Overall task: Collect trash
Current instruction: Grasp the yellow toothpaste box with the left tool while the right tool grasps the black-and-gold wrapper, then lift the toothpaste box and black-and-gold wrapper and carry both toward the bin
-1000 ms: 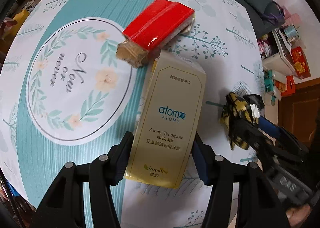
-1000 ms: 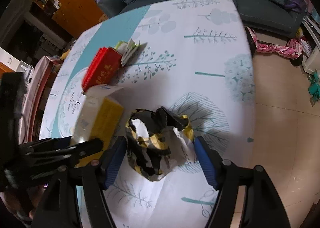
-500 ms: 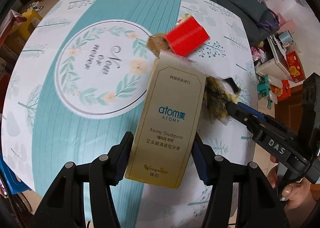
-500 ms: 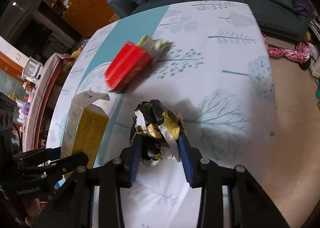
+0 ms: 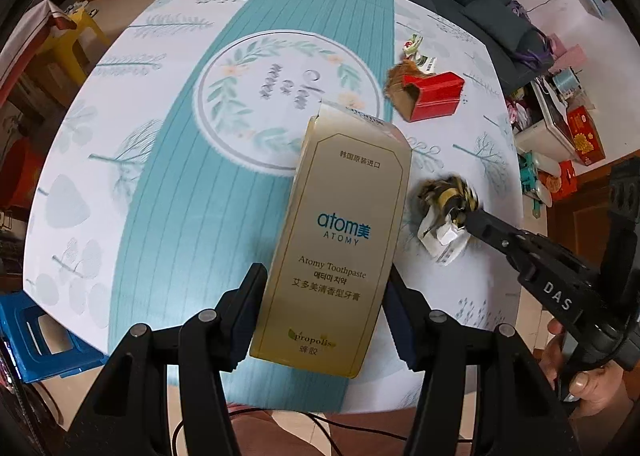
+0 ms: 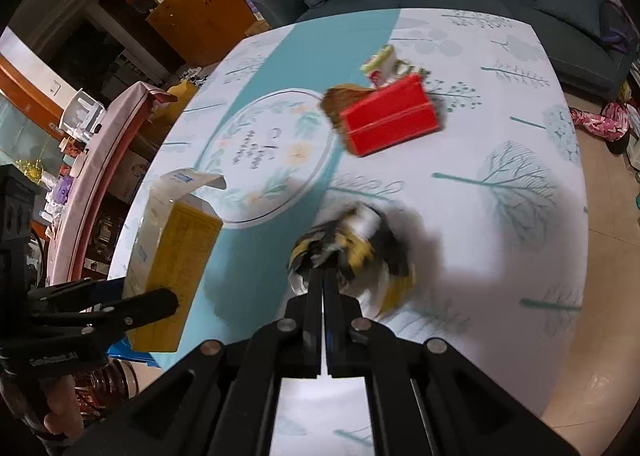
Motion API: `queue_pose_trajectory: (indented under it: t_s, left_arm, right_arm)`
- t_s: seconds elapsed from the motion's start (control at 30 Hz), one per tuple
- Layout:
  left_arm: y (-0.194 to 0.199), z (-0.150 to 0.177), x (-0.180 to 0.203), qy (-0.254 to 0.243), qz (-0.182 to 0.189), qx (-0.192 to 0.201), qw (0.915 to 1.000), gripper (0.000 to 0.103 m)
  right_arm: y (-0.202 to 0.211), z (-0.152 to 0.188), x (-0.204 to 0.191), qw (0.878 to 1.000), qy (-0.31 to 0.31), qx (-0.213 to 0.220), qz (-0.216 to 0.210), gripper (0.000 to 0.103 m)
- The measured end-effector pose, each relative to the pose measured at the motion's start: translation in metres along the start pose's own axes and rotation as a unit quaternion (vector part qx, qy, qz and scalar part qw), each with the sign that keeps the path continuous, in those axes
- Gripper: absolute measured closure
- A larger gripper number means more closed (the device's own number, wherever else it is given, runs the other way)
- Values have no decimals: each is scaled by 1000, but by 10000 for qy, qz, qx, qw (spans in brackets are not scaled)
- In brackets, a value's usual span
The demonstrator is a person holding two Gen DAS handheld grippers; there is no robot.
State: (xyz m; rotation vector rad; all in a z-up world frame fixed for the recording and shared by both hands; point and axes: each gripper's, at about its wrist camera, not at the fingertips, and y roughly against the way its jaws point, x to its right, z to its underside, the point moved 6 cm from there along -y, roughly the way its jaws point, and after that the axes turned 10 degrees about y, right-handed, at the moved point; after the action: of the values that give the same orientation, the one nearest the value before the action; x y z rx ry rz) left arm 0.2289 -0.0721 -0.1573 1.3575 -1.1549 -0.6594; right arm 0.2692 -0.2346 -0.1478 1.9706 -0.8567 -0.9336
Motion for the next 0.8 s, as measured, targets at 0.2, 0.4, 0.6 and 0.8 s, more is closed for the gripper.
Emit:
queue_pose_trajectory:
  t_s: [0.2,0.4,0.6,0.8]
  left_arm:
    - [8,14,-28,16,112,-73,9999,48]
    - [18,20,-47,-27,135,1,9999,48]
    - [22,20,-53,64,168,54,9998,48]
    - [23,12,-50,91,178,134,9997,48]
  right_arm:
    - [3,14,-27,9997,75,53,227,103]
    - [9,25,-32,9986,-387,106,354,102]
    - [21,26,-29,9966,-549,280,549,48]
    - [15,29,-11,9933,-1022,223,490,31]
